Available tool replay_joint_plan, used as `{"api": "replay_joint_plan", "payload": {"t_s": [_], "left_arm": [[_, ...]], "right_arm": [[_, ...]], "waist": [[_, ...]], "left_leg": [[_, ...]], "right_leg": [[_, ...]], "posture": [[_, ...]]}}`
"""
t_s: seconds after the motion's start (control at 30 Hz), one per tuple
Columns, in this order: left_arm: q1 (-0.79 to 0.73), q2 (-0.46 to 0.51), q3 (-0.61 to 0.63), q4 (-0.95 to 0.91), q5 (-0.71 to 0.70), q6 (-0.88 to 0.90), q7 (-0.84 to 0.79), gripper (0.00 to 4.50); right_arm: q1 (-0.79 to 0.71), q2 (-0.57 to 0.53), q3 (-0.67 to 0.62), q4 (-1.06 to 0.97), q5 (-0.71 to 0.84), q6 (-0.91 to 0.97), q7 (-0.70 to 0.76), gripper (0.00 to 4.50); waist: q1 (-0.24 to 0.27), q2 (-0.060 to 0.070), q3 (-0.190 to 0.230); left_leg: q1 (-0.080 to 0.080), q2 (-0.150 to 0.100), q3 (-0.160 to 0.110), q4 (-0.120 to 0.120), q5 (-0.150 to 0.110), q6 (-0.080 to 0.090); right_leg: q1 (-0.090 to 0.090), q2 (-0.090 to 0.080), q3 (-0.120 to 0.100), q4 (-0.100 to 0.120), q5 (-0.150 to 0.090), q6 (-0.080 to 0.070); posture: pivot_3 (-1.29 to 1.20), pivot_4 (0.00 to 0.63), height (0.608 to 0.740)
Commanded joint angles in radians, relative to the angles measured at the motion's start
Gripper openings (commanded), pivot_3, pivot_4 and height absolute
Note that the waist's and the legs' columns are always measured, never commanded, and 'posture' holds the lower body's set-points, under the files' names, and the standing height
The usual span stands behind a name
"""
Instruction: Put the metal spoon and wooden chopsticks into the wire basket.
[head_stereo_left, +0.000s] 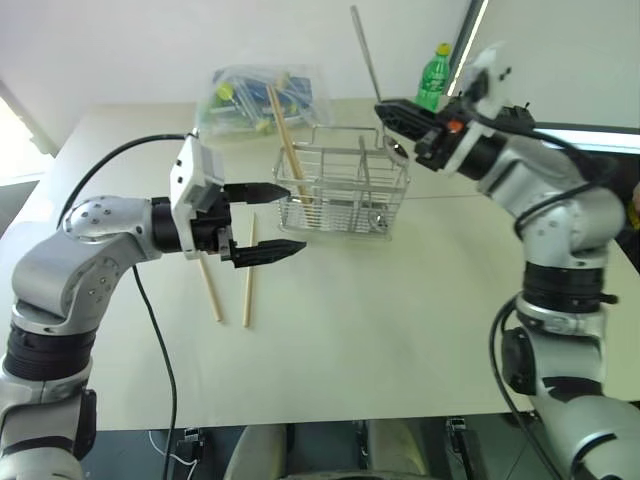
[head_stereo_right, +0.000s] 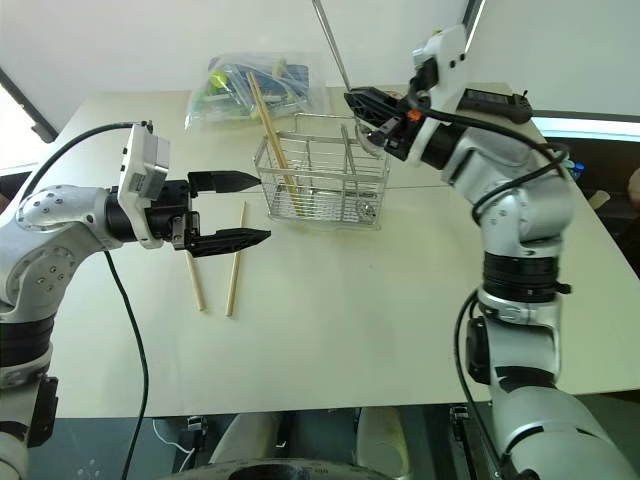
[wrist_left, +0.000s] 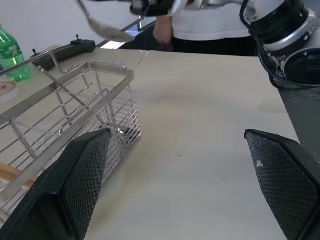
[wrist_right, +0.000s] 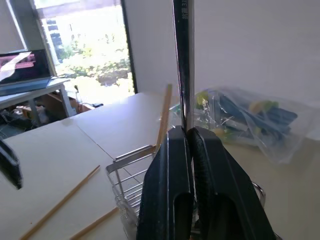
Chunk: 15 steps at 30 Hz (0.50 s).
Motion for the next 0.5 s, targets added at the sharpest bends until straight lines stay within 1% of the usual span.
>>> {"api": "replay_joint_plan", "payload": {"t_s": [0.03,0.13,0.33,0.37,0.4,0.5], "left_arm": [[-0.009,0.011,0.055,-0.035,-0.021,0.001,0.022,4.50],[0.003,0.017,0.067,-0.047,-0.026,0.007,0.035,4.50],[0.011,0.019,0.095,-0.056,-0.025,0.009,0.075,4.50],[0.011,0.020,0.097,-0.056,-0.025,0.008,0.078,4.50],[0.012,0.021,0.097,-0.055,-0.025,0.006,0.079,4.50],[0.010,0.023,0.098,-0.052,-0.024,0.004,0.080,4.50]], "right_arm": [[-0.002,0.035,0.009,0.058,-0.048,-0.118,-0.023,0.06],[-0.003,0.072,0.021,0.134,-0.090,-0.200,-0.042,0.06],[0.022,0.110,0.035,0.218,-0.143,-0.288,-0.060,0.06],[0.025,0.114,0.030,0.221,-0.140,-0.284,-0.065,0.70],[0.027,0.116,0.029,0.223,-0.142,-0.284,-0.067,1.05],[0.030,0.114,0.034,0.217,-0.151,-0.288,-0.069,2.52]], "waist": [[0.001,0.000,0.000],[0.000,0.000,0.000],[0.001,0.000,0.000],[0.001,0.000,0.000],[0.001,0.000,0.000],[0.001,0.000,0.000]], "left_leg": [[0.000,0.000,0.000,0.000,0.000,0.000],[0.000,0.002,0.000,0.000,0.000,0.000],[0.000,0.002,0.000,0.000,0.001,-0.001],[0.000,0.002,0.000,0.000,0.001,-0.001],[0.000,0.002,0.000,0.000,0.001,-0.001],[0.000,0.002,0.000,0.000,0.001,-0.001]], "right_leg": [[0.000,0.001,0.000,0.001,0.000,0.000],[0.000,0.003,0.000,0.001,0.000,-0.001],[0.000,0.004,0.000,0.001,0.001,-0.001],[0.000,0.004,0.000,0.001,0.001,-0.001],[0.000,0.004,0.000,0.001,0.001,-0.001],[0.000,0.004,0.000,0.001,0.001,-0.001]], "posture": [[0.00,0.150,0.690],[0.00,0.150,0.690],[0.00,0.150,0.690],[0.00,0.150,0.690],[0.00,0.150,0.690],[0.00,0.150,0.690]]}}
